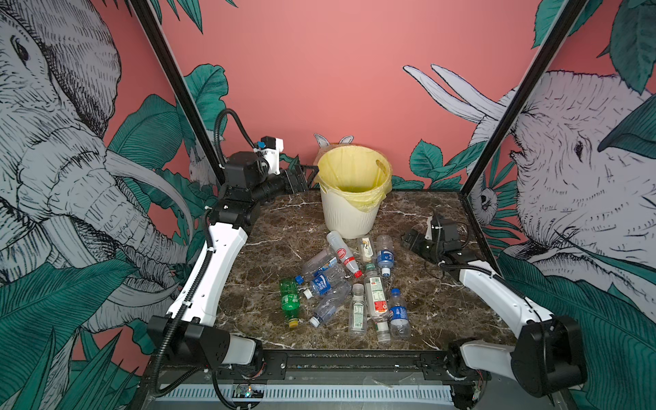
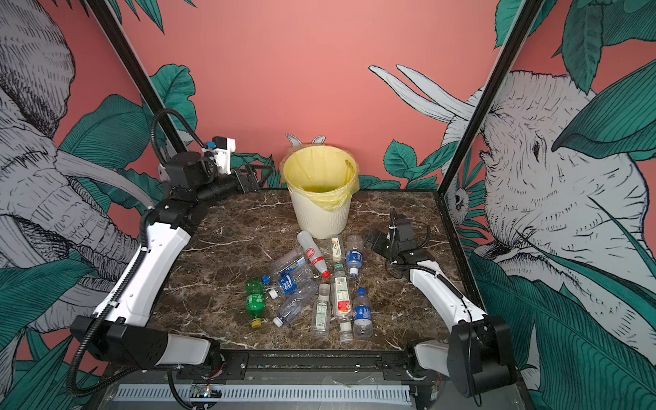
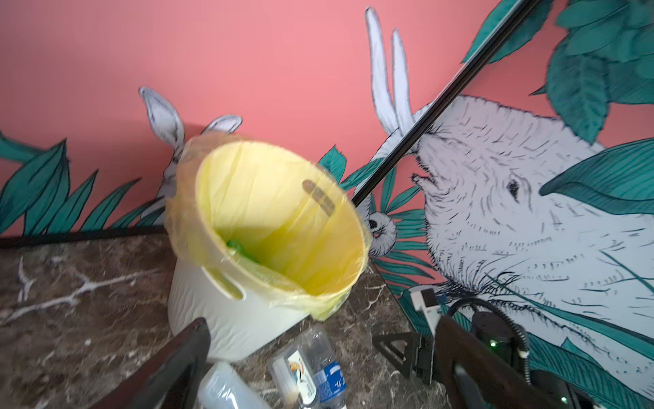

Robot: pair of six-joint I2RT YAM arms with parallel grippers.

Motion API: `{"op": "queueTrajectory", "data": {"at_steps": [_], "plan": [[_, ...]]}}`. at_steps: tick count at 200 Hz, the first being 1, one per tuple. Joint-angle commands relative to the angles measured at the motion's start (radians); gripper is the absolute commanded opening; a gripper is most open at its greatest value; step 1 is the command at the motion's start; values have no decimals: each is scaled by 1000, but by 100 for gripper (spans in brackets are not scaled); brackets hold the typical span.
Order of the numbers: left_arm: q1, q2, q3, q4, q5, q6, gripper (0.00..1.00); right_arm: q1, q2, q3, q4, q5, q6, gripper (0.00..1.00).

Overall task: Throw the plastic bottles in the bin
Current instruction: Throw the plastic bottle into the trash bin, then pick up the plastic bottle from the center of the table.

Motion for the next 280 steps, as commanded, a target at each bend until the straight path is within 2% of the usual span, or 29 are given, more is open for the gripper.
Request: {"op": "queueTrajectory", "data": {"at_steps": [1, 59, 130, 145, 176, 280], "plan": [[10, -43, -64, -36, -24, 56, 99, 5, 15, 33, 2, -23, -20, 99], [17, -79, -183, -73, -56, 91, 100, 9, 42, 70, -77, -36, -64, 99], [40, -150, -298, -137, -173, 121, 100, 14, 100, 95, -113, -122, -110, 99], [42, -164, -323, -158, -231, 125, 99, 22, 119, 102, -112, -156, -126, 99], [43, -189, -365, -197, -334, 131, 99, 46, 161, 120, -142, -148, -146, 99], [68, -243, -478, -208, -413, 121, 99, 75, 221, 132, -146, -119, -124, 93]]}}
